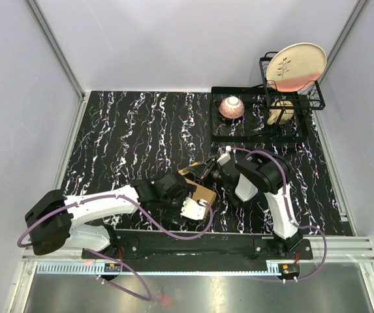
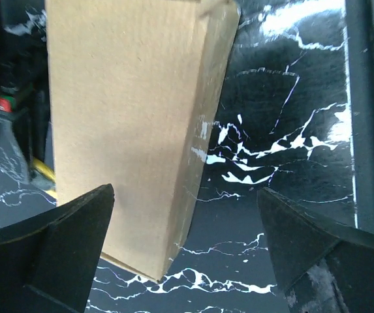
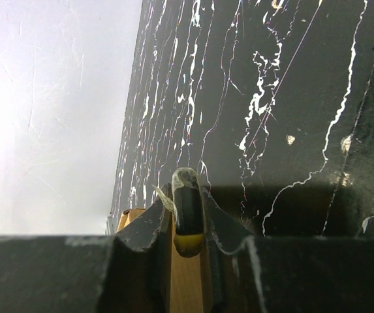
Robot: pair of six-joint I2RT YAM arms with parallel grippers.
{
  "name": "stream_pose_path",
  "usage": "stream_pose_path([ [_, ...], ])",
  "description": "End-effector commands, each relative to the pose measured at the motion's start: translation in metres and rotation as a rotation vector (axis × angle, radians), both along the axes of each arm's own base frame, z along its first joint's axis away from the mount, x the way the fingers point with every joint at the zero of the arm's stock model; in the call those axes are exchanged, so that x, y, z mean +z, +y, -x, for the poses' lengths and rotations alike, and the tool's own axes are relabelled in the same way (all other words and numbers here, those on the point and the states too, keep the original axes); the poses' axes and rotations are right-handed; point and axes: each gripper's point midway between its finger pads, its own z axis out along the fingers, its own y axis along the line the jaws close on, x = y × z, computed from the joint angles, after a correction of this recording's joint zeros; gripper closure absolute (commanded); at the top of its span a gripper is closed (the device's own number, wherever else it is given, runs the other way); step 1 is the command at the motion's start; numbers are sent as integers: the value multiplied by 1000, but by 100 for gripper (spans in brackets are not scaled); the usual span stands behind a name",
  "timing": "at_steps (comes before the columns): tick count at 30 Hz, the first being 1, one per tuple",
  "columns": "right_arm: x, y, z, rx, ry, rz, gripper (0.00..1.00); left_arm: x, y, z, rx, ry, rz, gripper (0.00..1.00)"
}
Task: Unpack the express box
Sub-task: Adjust the express box at the center of the board.
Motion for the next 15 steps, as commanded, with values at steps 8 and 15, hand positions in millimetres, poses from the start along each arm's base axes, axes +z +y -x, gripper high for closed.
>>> stream_pose_path([
  [8, -24, 21, 67, 268, 45, 41, 100, 33, -38, -62, 140, -282, 192, 1],
  [15, -30, 21, 81, 292, 62, 56, 100, 38, -47, -74, 158, -326, 227, 1],
])
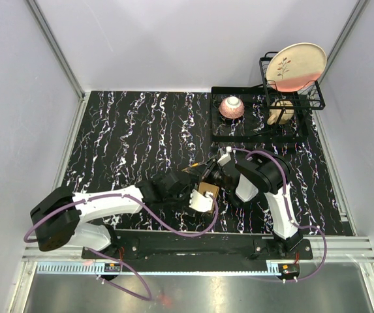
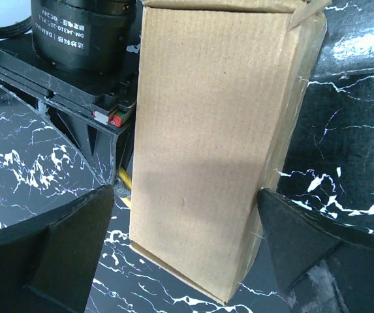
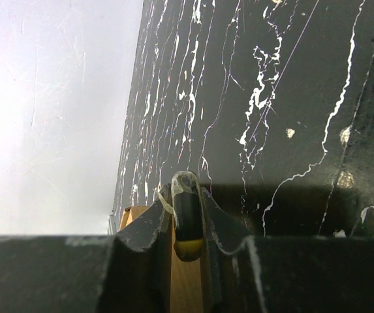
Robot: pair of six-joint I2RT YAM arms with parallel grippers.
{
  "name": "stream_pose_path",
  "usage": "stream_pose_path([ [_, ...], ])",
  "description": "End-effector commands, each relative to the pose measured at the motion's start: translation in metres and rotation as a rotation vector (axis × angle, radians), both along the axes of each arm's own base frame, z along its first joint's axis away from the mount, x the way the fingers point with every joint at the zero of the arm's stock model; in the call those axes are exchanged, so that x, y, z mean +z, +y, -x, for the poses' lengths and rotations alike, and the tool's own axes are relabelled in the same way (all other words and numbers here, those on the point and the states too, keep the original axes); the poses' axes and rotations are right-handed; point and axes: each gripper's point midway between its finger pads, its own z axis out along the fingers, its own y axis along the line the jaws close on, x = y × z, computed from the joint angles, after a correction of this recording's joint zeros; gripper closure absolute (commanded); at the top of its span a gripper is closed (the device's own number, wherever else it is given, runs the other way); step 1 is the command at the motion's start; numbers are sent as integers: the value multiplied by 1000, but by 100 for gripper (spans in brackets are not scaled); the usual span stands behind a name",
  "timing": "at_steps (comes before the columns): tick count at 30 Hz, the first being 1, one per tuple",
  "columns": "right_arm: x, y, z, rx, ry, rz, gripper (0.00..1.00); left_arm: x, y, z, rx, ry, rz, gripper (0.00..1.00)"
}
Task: Unpack the express box
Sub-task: Adjust the express box at the center of the board.
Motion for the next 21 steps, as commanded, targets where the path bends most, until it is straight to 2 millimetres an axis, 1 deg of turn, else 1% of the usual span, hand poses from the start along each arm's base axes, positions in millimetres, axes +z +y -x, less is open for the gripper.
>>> stream_pose_path([
  [1, -31, 22, 81, 292, 57, 62, 100, 34, -20, -29, 59, -136, 121, 1],
  [3, -36, 24, 85, 301, 68, 65, 100, 39, -19, -33, 69, -158, 122, 1],
  [6, -39, 30, 96, 327, 78, 70, 100, 54, -20, -42, 85, -200, 126, 1],
  [10, -39, 36, 105, 354, 82, 65, 100, 77, -25, -55, 106, -239, 154, 1],
  [17, -39, 36, 114, 360, 99, 66, 100, 90, -32, -61, 103, -260, 152, 1],
  [21, -35, 38, 117, 371, 99, 58, 100, 93, -36, -65, 99, -270, 154, 1],
])
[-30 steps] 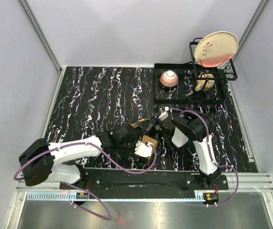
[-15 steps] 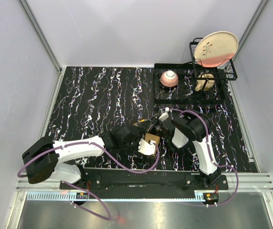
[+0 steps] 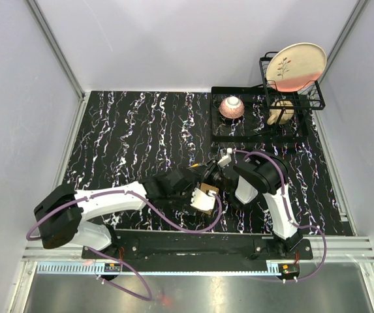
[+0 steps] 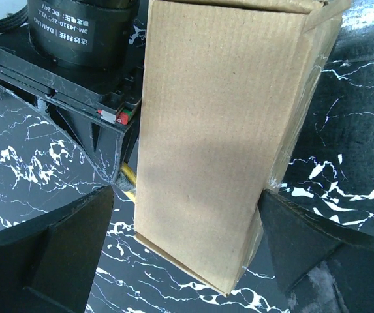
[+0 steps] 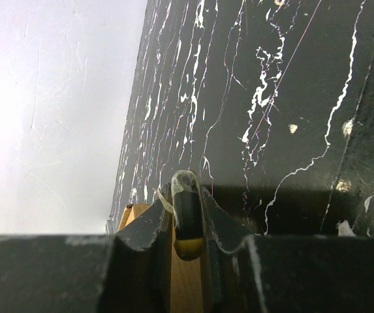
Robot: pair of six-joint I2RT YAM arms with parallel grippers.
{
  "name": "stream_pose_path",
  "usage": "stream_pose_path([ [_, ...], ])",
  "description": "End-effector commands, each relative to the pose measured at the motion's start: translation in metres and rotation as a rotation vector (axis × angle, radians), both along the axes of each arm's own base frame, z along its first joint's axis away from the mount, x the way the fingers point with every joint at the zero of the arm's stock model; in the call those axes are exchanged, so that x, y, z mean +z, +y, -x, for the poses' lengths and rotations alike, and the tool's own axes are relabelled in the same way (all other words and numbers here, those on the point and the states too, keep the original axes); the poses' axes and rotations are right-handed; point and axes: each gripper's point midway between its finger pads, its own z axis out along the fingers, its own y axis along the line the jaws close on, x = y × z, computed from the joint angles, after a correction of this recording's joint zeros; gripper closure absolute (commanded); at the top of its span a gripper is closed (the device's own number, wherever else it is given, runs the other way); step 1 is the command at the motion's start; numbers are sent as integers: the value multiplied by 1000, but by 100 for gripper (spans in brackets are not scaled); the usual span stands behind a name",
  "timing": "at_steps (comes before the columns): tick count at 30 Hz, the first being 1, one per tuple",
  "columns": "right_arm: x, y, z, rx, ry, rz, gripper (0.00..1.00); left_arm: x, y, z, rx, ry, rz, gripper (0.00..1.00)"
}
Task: Unpack the express box
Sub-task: Adjust the express box at the center of the board.
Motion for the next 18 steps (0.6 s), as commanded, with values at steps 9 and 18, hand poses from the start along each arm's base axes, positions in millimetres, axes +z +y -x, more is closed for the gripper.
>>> stream_pose_path([
  [9, -34, 43, 118, 422, 124, 50, 100, 110, -53, -75, 78, -323, 245, 1],
  [18, -34, 42, 122, 433, 132, 49, 100, 127, -54, -86, 104, -349, 268, 1],
])
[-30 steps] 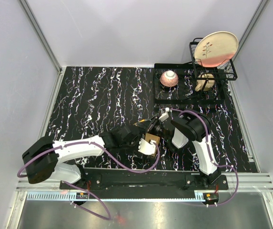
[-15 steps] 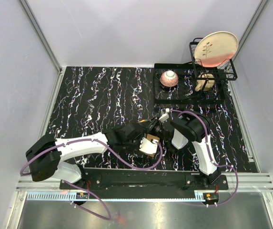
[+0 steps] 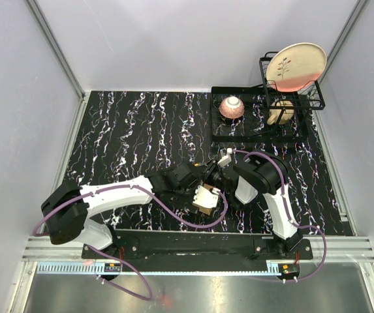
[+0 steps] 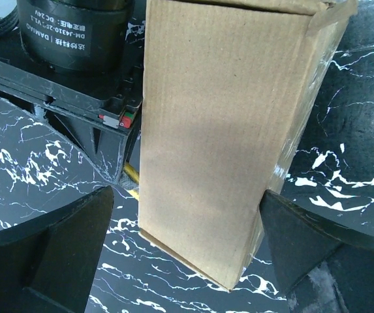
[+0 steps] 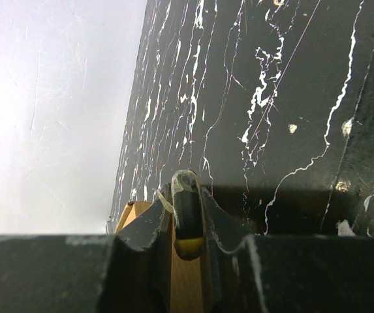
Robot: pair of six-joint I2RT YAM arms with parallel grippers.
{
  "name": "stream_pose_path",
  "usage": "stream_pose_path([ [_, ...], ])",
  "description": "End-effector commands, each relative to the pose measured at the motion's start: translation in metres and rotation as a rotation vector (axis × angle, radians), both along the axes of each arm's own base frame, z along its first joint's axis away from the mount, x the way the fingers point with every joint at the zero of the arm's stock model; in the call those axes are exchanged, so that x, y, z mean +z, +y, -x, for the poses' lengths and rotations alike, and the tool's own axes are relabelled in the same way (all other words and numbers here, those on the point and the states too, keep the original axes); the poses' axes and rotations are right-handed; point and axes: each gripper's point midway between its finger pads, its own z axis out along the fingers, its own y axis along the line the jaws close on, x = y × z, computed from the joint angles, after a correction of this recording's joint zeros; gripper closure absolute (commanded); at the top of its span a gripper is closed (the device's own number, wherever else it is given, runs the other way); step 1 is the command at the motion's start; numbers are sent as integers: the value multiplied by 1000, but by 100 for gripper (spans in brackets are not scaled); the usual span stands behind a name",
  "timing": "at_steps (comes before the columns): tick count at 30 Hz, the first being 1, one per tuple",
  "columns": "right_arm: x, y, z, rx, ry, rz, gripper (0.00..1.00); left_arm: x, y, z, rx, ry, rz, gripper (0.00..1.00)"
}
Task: Unpack the express box
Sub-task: Adjust the express box at the center of the board.
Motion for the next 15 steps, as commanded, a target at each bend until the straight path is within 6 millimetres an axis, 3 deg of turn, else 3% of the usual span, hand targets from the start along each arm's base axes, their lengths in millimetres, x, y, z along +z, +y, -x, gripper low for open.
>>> stream_pose_path([
  [1, -34, 42, 123, 440, 131, 51, 100, 125, -50, -83, 116, -387, 352, 1],
  [7, -31, 41, 124, 445, 132, 45, 100, 149, -48, -91, 163, -412, 397, 1],
  [15, -30, 42, 123, 445, 139, 39, 100, 150, -49, -92, 173, -413, 413, 1],
])
